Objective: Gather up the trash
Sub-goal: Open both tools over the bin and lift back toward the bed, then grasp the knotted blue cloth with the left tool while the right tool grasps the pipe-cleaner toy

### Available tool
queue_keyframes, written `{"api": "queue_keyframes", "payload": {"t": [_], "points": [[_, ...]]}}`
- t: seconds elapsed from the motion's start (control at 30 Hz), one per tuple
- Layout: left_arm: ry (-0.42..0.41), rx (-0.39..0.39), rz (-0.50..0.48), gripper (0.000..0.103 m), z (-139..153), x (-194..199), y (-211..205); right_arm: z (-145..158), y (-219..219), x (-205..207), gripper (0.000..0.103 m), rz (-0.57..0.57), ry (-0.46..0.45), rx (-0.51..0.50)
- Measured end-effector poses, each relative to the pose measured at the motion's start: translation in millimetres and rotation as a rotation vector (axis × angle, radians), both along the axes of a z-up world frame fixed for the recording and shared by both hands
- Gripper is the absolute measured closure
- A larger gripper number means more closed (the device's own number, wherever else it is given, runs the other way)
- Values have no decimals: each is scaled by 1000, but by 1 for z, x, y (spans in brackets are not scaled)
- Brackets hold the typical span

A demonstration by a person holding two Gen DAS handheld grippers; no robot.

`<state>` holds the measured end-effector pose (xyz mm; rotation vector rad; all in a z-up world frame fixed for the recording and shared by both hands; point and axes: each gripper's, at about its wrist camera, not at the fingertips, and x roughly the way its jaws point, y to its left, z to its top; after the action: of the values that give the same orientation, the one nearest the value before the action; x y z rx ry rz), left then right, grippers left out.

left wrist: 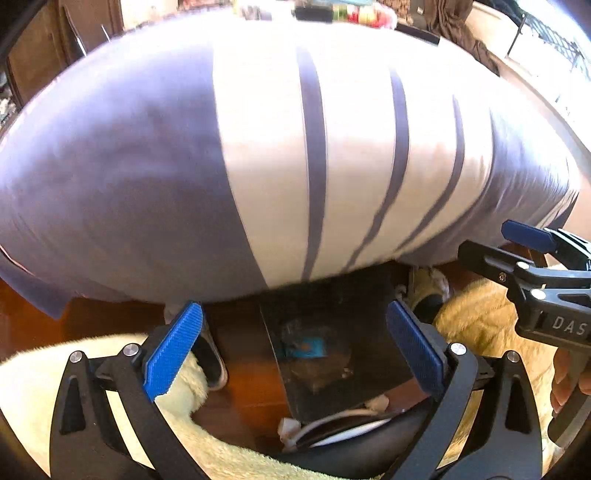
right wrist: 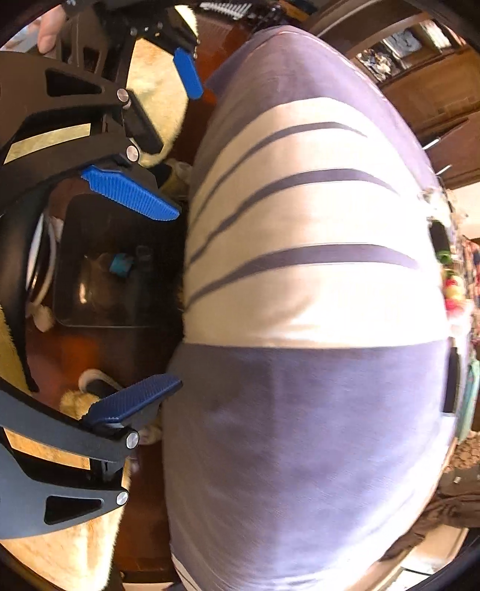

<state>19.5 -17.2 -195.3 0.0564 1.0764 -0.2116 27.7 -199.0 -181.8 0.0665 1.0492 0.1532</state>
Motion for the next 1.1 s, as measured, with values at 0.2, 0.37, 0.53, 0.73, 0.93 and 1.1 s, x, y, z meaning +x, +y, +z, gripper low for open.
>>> {"api": "queue_keyframes", "payload": {"t": [0.2,0.37,0.53,0.73,0.93,1.1], "points": [[-103,-5,25,8,46,18,7,51,-23,19,16,-46,-120,12],[-169,4,49,8,73,46,12,82,-40,49,16,-102,-200,0],[-211,-3,67,8,89,77,16,93,-41,83,16,-113,-235,3],[-218,-19,95,8,93,123,18,91,-35,122,16,-96,-239,16],[-216,-31,92,9,90,158,11,88,-21,156,17,-56,-251,27],[-210,-50,68,20,87,186,0,86,-10,179,37,-8,-248,38]]}}
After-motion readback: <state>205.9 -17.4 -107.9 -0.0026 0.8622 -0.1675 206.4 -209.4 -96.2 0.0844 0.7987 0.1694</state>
